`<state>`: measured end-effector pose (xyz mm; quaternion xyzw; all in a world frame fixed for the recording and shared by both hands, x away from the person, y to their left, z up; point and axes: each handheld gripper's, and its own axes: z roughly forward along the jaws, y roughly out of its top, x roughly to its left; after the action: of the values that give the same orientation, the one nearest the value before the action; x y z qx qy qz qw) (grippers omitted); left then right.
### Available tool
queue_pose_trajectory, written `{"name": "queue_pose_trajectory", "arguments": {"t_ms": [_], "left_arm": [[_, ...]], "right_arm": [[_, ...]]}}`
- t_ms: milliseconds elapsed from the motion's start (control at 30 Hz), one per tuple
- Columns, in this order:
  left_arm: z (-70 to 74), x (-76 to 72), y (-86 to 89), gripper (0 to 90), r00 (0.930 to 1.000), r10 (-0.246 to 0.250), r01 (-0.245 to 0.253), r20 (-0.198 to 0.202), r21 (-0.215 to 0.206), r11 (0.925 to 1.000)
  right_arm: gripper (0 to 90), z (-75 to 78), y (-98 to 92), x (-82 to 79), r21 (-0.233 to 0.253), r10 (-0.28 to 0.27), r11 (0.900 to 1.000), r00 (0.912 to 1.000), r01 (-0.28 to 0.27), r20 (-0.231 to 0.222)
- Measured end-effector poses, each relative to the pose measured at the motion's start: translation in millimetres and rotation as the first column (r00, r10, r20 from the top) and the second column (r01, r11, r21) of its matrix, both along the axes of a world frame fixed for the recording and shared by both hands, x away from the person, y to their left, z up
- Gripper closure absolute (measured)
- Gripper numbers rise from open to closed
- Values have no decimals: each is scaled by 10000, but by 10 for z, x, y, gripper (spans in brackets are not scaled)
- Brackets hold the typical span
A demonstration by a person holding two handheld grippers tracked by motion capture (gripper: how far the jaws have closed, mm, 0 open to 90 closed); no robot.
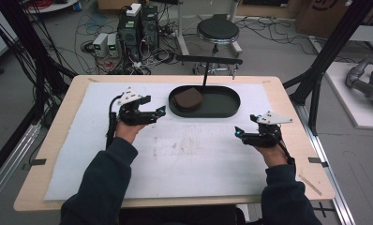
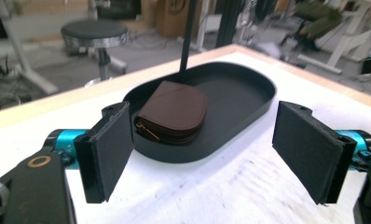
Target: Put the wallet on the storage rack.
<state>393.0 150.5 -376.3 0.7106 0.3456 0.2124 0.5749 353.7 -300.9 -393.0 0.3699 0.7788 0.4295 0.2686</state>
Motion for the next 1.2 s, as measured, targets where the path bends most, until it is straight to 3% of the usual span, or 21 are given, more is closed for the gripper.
{"name": "queue_pose_trajectory", "arguments": {"t_ms": [267, 400, 533, 800, 1200], "left_arm": [[-86, -290, 341, 210, 9981, 569, -564, 251, -211, 9982], [-112, -380, 422, 197, 9974, 682, -678, 220, -193, 9975], [-133, -475, 457, 197, 9964, 721, -719, 437, -66, 9974], [-211, -607, 565, 203, 9944, 927, -924, 504, -80, 9957], [-333, -641, 747, 203, 9914, 1276, -1271, 299, -169, 9917]], "right_arm": [[214, -32, 3, -10, -85, 54, 9999, 10000, -54, -22], [214, -28, -8, -23, -81, -3, 10000, 10000, 3, 88], [214, -25, -13, -37, -99, -50, 9999, 9999, 51, 91], [214, -9, -5, -71, -169, -99, 9998, 9997, 103, 225], [215, -43, 9, -79, -178, -180, 9997, 9998, 182, 116]]}}
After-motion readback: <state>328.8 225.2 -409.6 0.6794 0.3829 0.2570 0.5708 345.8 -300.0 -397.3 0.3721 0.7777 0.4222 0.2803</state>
